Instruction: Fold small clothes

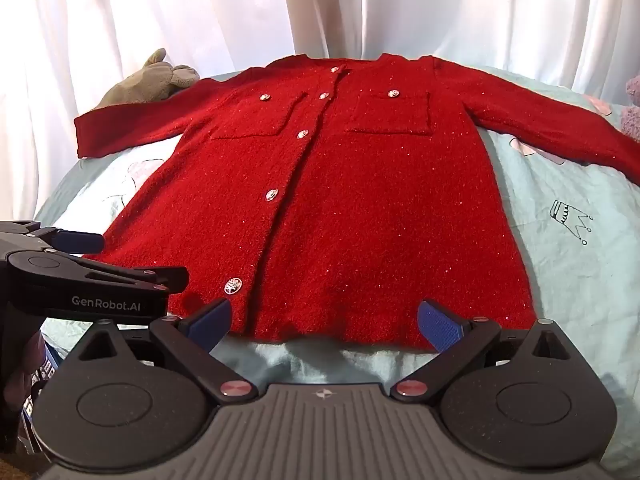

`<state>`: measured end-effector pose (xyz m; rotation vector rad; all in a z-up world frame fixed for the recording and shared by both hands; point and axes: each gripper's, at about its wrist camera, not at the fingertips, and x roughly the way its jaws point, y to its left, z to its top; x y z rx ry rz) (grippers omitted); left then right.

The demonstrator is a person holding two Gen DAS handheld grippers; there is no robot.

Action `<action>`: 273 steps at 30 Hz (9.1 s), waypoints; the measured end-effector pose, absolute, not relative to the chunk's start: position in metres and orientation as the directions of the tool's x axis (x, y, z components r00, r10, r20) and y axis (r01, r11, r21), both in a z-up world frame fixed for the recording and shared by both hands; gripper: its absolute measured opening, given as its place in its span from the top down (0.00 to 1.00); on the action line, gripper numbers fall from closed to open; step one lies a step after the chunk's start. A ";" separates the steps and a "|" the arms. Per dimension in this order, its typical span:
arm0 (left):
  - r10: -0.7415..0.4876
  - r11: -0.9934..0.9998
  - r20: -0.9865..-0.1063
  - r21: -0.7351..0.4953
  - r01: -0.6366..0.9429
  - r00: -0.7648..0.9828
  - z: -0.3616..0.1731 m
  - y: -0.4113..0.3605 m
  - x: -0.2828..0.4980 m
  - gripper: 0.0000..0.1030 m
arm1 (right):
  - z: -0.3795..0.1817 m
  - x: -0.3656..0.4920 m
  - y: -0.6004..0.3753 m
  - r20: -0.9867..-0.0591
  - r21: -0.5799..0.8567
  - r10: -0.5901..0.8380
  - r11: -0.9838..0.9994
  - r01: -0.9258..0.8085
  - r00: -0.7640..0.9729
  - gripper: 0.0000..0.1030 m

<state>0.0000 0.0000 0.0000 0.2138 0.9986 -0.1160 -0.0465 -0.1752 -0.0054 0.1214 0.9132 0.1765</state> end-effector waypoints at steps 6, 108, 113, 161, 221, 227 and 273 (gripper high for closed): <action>0.003 0.973 -0.846 0.125 0.193 0.533 0.000 0.000 0.000 0.00 | -0.005 -0.044 -0.174 -0.778 0.177 0.200 0.979 -0.097 0.596 0.04; 0.013 0.977 -0.877 0.112 0.179 0.480 -0.007 -0.005 0.020 0.00 | -0.003 -0.036 -0.177 -0.768 0.192 0.214 0.976 -0.102 0.603 0.04; 0.012 0.978 -0.880 0.110 0.178 0.476 -0.008 -0.005 0.022 0.00 | -0.004 -0.036 -0.179 -0.768 0.199 0.220 0.975 -0.102 0.602 0.04; 0.135 0.990 -0.916 0.139 -0.017 0.377 -0.039 -0.007 0.142 0.00 | -0.096 0.033 -0.588 -0.568 0.715 -0.242 0.329 0.617 0.787 0.57; -0.569 0.799 -0.731 -0.599 0.043 0.376 -0.077 -0.014 0.310 0.13 | -0.058 0.094 -0.309 -0.594 0.456 0.198 0.881 0.124 0.780 0.44; -0.641 0.729 -0.678 -0.684 0.012 0.360 -0.086 0.003 0.324 0.46 | -0.062 0.098 -0.312 -0.593 0.484 0.207 0.864 0.139 0.778 0.44; -0.626 0.751 -0.636 -0.648 0.128 0.450 -0.032 0.031 0.341 0.84 | -0.049 0.140 -0.343 -0.507 0.575 0.183 0.799 0.173 0.842 0.62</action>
